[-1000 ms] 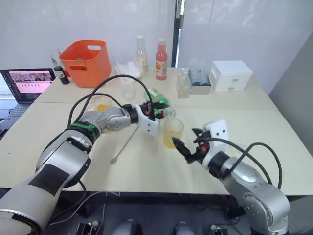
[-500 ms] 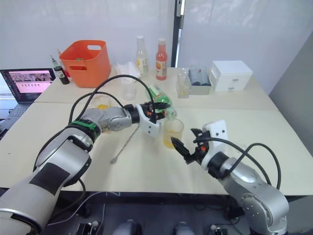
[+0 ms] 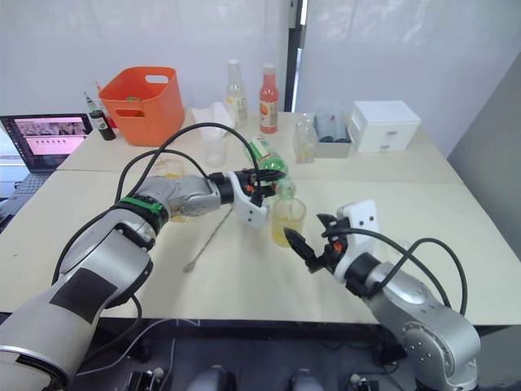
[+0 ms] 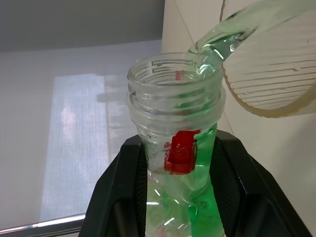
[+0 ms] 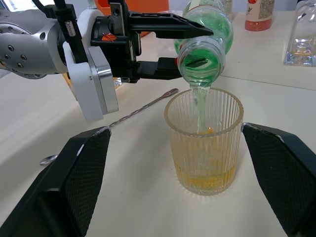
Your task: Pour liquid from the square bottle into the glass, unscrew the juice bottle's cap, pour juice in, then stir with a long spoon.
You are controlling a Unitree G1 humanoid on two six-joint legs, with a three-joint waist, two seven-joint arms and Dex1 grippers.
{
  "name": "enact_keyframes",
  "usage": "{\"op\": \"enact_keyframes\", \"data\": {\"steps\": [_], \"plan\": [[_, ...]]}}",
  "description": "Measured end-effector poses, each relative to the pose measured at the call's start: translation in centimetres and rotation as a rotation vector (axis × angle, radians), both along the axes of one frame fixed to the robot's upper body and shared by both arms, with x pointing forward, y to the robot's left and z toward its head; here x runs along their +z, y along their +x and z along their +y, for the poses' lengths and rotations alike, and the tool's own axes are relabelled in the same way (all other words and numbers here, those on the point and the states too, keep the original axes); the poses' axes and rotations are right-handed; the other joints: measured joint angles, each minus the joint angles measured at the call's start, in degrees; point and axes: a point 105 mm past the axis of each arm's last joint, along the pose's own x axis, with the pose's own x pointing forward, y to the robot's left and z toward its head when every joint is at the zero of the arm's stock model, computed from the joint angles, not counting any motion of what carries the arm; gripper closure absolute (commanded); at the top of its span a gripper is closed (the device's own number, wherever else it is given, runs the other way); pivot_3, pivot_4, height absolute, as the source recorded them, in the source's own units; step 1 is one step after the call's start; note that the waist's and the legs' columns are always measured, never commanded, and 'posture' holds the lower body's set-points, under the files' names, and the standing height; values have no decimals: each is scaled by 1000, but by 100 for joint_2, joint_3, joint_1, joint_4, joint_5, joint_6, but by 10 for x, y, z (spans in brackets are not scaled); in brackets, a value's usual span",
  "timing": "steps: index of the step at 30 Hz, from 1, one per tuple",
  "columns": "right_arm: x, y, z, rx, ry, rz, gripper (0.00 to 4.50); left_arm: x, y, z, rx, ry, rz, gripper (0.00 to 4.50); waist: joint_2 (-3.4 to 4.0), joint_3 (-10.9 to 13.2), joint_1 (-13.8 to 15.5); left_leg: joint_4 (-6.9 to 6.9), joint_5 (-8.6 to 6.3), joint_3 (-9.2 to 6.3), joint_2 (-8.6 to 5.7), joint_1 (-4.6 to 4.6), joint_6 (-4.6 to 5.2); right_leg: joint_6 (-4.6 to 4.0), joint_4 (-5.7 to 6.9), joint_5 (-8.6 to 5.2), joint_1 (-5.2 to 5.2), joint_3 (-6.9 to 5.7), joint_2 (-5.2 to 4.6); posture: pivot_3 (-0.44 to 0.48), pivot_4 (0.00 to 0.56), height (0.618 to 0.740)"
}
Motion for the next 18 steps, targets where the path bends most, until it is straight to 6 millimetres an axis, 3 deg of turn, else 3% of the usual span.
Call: {"op": "enact_keyframes", "data": {"steps": [10,18], "plan": [[0,0,0,-2,0,0,16,-1,0,-1,0,6,-7,3163,0,0,1,0,0,0,0,0,0,0,1,0,0,0,0,0,150,715],[0,0,0,-4,0,0,16,2,0,-6,12,-45,97,3163,0,0,-1,1,0,0,0,0,0,0,1,0,0,0,0,0,150,715]]}}
